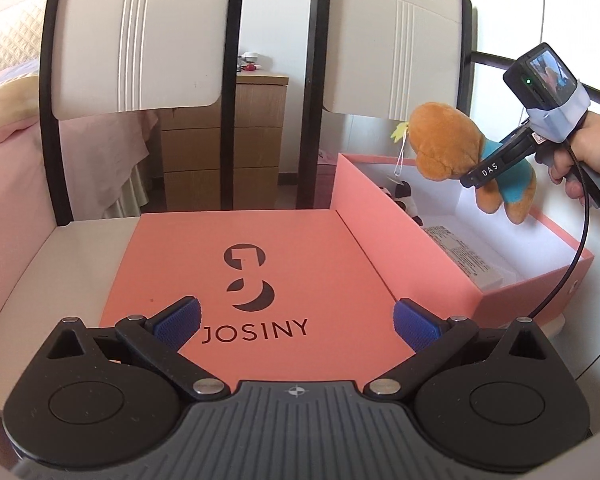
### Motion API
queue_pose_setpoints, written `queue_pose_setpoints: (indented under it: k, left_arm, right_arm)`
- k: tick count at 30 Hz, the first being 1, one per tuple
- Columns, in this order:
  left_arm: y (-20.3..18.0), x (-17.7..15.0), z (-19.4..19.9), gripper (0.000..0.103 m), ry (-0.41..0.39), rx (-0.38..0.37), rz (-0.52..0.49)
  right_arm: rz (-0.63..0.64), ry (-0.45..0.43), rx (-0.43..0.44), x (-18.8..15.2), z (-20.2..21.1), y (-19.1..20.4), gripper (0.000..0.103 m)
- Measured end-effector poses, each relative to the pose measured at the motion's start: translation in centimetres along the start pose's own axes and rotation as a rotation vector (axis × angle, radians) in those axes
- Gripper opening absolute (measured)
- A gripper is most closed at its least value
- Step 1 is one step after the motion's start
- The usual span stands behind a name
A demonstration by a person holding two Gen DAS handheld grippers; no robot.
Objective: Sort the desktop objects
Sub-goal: 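Lift the brown bear with the right tool and carry it over the pink box, then lower the bear into the box and open the right tool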
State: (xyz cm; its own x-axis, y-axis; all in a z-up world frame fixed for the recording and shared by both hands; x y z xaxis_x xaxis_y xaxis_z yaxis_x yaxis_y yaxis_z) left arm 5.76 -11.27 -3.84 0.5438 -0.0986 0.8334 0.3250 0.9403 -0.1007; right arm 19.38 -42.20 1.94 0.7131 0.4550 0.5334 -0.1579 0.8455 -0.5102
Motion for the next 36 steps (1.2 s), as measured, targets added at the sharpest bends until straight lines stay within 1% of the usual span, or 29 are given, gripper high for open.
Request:
queue_pose_setpoints:
  k: [5,9,13,16,21,26,27,28,29,31,33,36]
  left_arm:
    - [0.0,-0.3,-0.6,0.103,0.021,0.001,-0.006]
    - [0.2,-0.2,-0.8,0.103,0.023,0.001,0.004]
    - [0.0,-0.2,-1.0,0.103,0.029,-0.007,0.000]
    - [-0.2,-0.3,-1.1,0.103,0.034,-0.012,-0.007]
    - [0.2,-0.4,-1.2,0.103,0.039,-0.010,-0.002]
    - [0.6,-0.5,-0.8,0.103,0.037,-0.011,0.000]
    - [0.7,-0.5,-0.7,0.103,0.036,-0.010,0.003]
    - [0.8,-0.5,-0.6,0.103,0.033,-0.009,0.005]
    - [1.0,-0.4,-0.4,0.103,0.029,-0.009,0.009]
    - [1.3,-0.4,-0.2,0.103,0.025,-0.008,0.016]
    - [1.6,-0.4,0.1,0.103,0.023,-0.006,0.021]
    - [2.0,-0.3,0.6,0.103,0.015,-0.007,0.028]
  right_arm:
    - [-0.066,0.083,-0.011,-2.9,-2.8,-0.8,0.070]
    - [-0.128,0.141,-0.012,-5.5,-4.6,-1.2,0.070]
    - [-0.177,0.205,-0.005,-5.7,-8.3,0.5,0.071]
    - [-0.215,0.239,0.018,-6.5,-9.3,0.6,0.072]
    - [-0.230,0.263,0.021,-6.7,-10.1,1.3,0.076]
    - [-0.255,0.265,0.018,-6.5,-9.8,1.1,0.080]
    - [-0.263,0.259,0.014,-6.3,-9.7,1.1,0.082]
    - [-0.272,0.251,0.008,-6.2,-9.5,1.1,0.089]
    - [-0.282,0.244,0.001,-6.1,-9.4,0.9,0.094]
    - [-0.299,0.233,-0.009,-5.8,-9.0,0.6,0.095]
    - [-0.321,0.222,-0.007,-5.4,-8.4,0.4,0.101]
    - [-0.351,0.191,-0.015,-4.9,-7.2,0.1,0.102]
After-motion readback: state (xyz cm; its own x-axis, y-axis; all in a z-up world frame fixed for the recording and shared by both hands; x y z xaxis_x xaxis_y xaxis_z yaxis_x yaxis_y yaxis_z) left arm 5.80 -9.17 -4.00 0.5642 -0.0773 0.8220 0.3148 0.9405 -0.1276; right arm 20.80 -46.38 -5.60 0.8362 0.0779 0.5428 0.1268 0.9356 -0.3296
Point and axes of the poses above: each gripper's, at about its wrist camera, not at the fingertips, and z roughly against the way its jaws point, y to its left, x to its top, the point moved 5 cm from there along -z, roughly the way its jaws point, and after that the axes turned 3 degrees about -x, right-handed, at the moved point
